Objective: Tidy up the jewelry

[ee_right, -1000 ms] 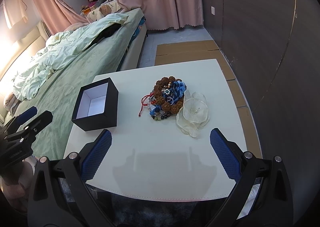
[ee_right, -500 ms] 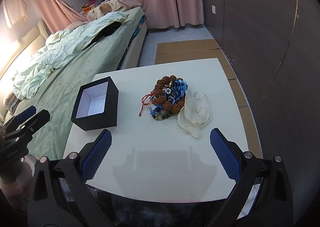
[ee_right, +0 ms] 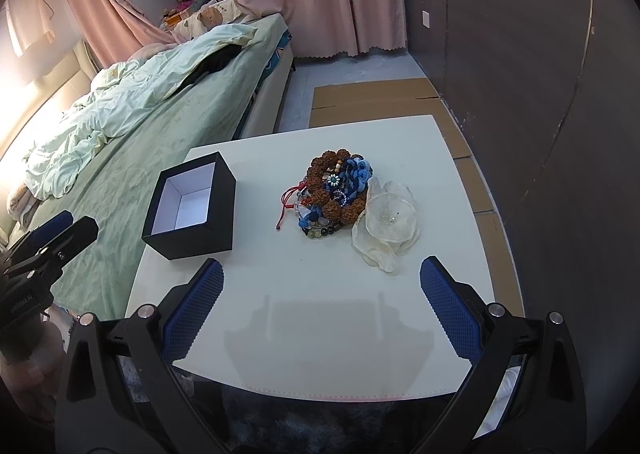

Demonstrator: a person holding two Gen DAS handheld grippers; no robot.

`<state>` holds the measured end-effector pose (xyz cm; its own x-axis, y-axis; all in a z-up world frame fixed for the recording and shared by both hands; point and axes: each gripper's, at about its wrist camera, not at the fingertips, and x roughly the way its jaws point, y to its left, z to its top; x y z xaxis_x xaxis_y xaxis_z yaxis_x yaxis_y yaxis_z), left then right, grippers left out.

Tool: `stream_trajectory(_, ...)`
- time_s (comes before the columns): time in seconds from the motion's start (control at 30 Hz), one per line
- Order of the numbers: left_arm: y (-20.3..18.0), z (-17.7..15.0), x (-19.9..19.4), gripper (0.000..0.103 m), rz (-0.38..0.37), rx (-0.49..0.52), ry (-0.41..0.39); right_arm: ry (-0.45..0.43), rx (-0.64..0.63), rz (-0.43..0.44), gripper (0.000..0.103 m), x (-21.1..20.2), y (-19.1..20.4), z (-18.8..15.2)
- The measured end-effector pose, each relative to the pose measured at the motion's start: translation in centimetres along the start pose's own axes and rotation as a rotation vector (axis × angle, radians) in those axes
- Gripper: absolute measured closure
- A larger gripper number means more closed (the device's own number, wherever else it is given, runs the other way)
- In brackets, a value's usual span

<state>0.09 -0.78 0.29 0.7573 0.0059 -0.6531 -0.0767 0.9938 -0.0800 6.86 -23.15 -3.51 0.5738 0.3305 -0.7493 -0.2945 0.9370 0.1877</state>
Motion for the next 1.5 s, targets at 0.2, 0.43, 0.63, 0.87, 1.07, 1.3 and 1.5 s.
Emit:
stream_trajectory(0.2,-0.2,0.0,-0.2,0.008,-0.011,0.003,-0.004,-0.02,0.006,-0.008,0.005,-0.5,-0.3,0.1)
stream_trajectory(0.43,-0.1,0.0,-0.5,0.008,-0.062,-0.019,-0.01,-0.038,0.011,0.013,0.005,-1.1,-0.4,-0.1)
stream_trajectory(0.63,0.0,-0.2,-0.7,0.008,-0.066,-0.021,-0.011,-0.048,0.032,0.057,0.005,-1.7,-0.4,0.0)
stream_trajectory(0.87,0.1,-0.2,-0.5,0.008,-0.06,-0.031,-0.012,-0.066,0.052,0.058,0.005,-2.1,-1.0,0.2)
stream_trajectory(1.07,-1.0,0.2,0.4,0.008,-0.071,-0.018,-0.013,-0.06,0.162,0.055,0.005,-1.7,-3.4,0.7)
stream_trajectory(1.3,-2.7,1.0,2.8,0.01,-0.103,-0.01,-0.001,-0.053,0.312,0.095,0.005,-0.8,-6.6,1.5)
stream_trajectory(1.5,-4.0,1.3,4.9,0.02,-0.15,-0.001,0.027,-0.029,0.407,0.144,0.008,0.7,-8.6,1.8)
